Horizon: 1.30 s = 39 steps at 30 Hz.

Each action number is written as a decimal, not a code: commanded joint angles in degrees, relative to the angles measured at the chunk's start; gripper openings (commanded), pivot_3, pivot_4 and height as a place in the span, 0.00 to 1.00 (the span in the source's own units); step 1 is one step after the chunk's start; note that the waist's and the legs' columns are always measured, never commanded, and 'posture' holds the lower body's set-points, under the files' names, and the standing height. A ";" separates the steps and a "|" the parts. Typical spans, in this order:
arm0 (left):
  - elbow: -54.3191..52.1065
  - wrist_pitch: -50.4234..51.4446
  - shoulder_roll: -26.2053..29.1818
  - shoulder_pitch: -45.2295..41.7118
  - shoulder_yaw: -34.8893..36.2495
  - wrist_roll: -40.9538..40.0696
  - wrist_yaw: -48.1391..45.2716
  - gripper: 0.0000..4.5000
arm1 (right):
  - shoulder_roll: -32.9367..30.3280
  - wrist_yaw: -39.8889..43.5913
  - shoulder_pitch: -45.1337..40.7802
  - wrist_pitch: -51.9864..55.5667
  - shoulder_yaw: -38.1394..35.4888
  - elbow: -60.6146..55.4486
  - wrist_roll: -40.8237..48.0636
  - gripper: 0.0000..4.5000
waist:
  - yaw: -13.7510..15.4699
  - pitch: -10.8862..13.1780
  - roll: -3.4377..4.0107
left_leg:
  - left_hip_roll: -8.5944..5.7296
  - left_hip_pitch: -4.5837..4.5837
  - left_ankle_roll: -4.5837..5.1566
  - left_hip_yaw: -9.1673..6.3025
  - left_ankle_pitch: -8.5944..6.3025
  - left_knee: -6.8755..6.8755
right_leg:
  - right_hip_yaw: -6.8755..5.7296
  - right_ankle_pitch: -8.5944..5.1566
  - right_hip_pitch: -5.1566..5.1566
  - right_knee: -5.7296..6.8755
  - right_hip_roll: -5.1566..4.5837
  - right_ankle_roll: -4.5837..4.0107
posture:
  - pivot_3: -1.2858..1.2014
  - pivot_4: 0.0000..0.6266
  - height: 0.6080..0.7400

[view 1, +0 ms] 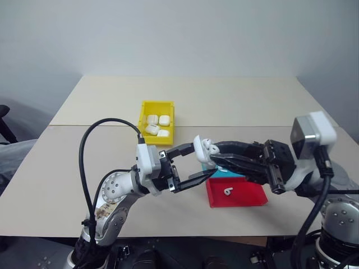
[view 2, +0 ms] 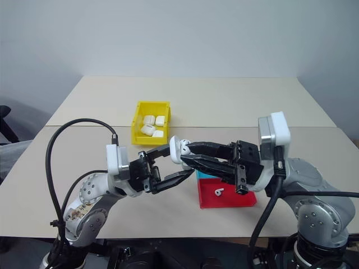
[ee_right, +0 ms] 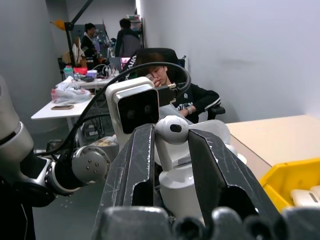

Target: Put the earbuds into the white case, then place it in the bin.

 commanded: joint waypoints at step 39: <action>8.59 -2.05 -0.01 -5.64 -6.09 11.23 -3.78 0.61 | -18.09 5.84 -16.39 -6.26 10.79 9.87 -4.55 0.09 | 0.21 0.02 -0.02 | 0.01 -0.01 0.01 -0.01 0.00 -0.05 | 0.00 0.00 -0.02 -0.11 0.01 0.00 | 0.52 0.24 1.00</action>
